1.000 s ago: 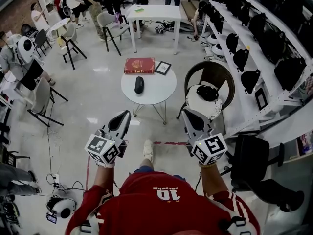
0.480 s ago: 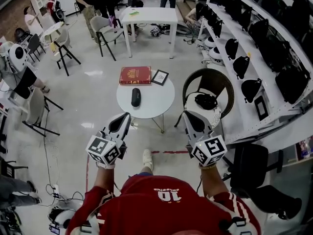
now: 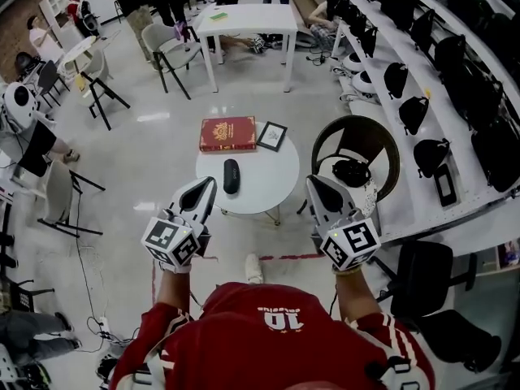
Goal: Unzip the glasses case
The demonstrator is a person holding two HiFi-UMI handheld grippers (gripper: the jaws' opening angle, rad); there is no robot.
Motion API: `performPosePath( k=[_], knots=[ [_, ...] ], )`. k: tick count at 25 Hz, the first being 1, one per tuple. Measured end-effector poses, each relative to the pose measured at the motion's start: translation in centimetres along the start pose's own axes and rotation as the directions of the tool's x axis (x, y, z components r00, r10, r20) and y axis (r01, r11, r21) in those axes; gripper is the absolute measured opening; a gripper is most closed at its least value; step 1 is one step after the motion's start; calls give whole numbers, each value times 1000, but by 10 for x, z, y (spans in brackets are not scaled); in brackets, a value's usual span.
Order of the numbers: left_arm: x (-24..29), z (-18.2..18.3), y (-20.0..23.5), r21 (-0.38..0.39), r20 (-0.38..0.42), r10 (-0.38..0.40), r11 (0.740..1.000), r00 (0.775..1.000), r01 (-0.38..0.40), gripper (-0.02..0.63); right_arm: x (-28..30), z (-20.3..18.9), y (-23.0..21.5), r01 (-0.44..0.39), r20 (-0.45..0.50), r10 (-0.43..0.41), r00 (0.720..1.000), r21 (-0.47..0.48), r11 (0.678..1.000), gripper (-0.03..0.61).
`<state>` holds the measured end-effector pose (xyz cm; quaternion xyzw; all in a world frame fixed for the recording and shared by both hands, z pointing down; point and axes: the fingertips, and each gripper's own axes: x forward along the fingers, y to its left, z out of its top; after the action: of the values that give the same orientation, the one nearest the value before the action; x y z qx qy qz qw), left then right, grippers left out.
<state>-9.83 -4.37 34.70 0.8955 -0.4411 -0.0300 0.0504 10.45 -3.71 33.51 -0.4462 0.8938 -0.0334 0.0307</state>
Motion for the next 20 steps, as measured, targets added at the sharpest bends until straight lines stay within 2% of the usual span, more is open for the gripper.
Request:
performPosePath(
  k=[11, 15, 20],
  knots=[
    [50, 9, 77, -23, -15, -33, 999, 999, 33, 2, 80, 2, -18, 55, -15, -55, 998, -9, 998, 15],
    [62, -1, 95, -36, -14, -72, 997, 997, 71, 2, 94, -2, -20, 83, -26, -84, 996, -24, 996, 15],
    [70, -6, 106, -61, -20, -85, 995, 996, 83, 2, 101, -8, -20, 101, -44, -102, 994, -26, 995, 15]
  ],
)
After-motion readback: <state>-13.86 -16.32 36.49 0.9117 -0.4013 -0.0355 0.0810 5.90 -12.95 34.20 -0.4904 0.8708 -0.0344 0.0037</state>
